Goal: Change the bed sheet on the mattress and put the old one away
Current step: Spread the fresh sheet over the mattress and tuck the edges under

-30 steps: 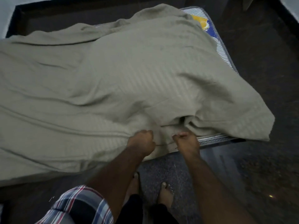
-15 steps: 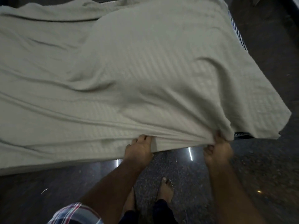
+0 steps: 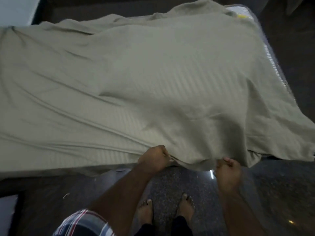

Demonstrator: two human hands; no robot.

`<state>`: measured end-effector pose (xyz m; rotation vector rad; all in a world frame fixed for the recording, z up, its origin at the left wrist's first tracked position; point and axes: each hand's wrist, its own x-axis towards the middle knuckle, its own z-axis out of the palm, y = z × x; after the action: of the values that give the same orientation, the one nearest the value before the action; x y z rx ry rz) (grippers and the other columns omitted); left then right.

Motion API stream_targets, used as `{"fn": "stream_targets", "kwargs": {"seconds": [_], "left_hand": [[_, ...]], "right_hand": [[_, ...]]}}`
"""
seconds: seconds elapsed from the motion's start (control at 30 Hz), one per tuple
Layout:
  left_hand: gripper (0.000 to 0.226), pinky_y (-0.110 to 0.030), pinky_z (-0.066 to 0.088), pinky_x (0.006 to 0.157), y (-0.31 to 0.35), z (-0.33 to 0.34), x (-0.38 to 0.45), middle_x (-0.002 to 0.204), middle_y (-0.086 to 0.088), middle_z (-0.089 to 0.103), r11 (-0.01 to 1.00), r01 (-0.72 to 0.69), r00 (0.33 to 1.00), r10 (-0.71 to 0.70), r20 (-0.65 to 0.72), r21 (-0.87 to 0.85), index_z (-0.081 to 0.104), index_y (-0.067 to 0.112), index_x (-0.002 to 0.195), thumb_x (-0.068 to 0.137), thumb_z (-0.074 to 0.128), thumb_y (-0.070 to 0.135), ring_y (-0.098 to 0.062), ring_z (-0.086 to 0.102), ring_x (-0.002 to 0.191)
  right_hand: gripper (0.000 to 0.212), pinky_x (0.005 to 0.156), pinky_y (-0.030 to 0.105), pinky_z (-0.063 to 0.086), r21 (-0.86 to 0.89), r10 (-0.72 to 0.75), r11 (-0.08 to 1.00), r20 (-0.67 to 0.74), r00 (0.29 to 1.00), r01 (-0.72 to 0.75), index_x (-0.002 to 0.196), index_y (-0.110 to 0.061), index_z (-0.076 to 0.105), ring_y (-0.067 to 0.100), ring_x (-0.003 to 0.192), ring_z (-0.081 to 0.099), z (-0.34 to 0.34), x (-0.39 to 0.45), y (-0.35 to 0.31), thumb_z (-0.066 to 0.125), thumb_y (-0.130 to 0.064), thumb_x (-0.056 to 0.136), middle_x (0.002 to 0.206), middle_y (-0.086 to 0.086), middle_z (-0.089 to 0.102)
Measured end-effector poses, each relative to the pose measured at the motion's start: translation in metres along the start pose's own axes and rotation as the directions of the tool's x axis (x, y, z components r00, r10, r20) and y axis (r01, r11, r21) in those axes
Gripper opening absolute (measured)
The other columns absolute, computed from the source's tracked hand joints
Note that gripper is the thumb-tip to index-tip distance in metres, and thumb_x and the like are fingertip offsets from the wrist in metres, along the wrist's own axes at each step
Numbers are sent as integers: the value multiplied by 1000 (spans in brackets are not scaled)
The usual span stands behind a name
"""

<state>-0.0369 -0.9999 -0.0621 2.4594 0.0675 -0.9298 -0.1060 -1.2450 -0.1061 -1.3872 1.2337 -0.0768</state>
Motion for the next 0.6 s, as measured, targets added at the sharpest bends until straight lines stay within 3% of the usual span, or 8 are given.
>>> {"fn": "stream_targets", "kwargs": {"seconds": [0.07,0.17,0.23,0.37,0.5,0.57,0.6], "left_hand": [[20,-33,52,91,-28,-13,-9,106,-4,73,991,89,995,-93,-29,-97,68,21,101,88,59,33,-25,66,106],[14,-30,52,86,-91,-36,-37,101,-2,73,944,229,966,-250,-66,-238,66,22,91,87,57,33,-23,67,100],[14,-30,51,81,-140,-57,-58,97,-2,73,891,287,932,-344,-112,-351,67,19,91,88,57,28,-23,68,97],[14,-20,38,73,-248,-95,-98,99,0,72,765,353,829,-522,-200,-538,70,17,101,93,62,25,-18,65,98],[17,-23,41,80,-344,-115,-123,102,-5,72,687,320,778,-584,-233,-652,72,12,104,92,66,22,-20,64,103],[8,-33,48,83,-412,-123,-140,95,-10,73,603,335,746,-639,-187,-724,70,15,87,90,68,22,-26,68,99],[14,-37,51,79,-445,-125,-146,91,-17,73,563,335,739,-654,-160,-756,67,16,76,88,68,23,-33,69,95]], "right_hand": [[21,40,23,40,-26,65,998,160,985,-62,90,-19,54,13,45,49,31,-31,7,55,1,96,62,5,55],[17,39,22,40,-217,80,976,356,931,-1,109,-4,57,11,43,51,75,-89,25,57,4,95,73,16,56],[22,34,18,38,-299,133,954,450,883,9,115,1,57,7,39,50,107,-128,44,57,5,94,71,13,56],[28,41,22,41,-354,192,934,599,777,42,118,-7,56,18,57,52,192,-227,78,58,6,93,76,11,60],[27,51,24,46,-313,176,948,656,734,52,119,-12,54,18,67,57,279,-310,105,58,1,96,86,10,64],[21,59,28,48,-317,217,948,639,738,-5,117,-15,57,19,74,60,323,-359,130,59,-7,98,100,13,65],[17,64,30,48,-303,251,950,612,750,-71,116,-17,58,21,79,61,340,-376,141,59,-13,99,106,14,64]]}}
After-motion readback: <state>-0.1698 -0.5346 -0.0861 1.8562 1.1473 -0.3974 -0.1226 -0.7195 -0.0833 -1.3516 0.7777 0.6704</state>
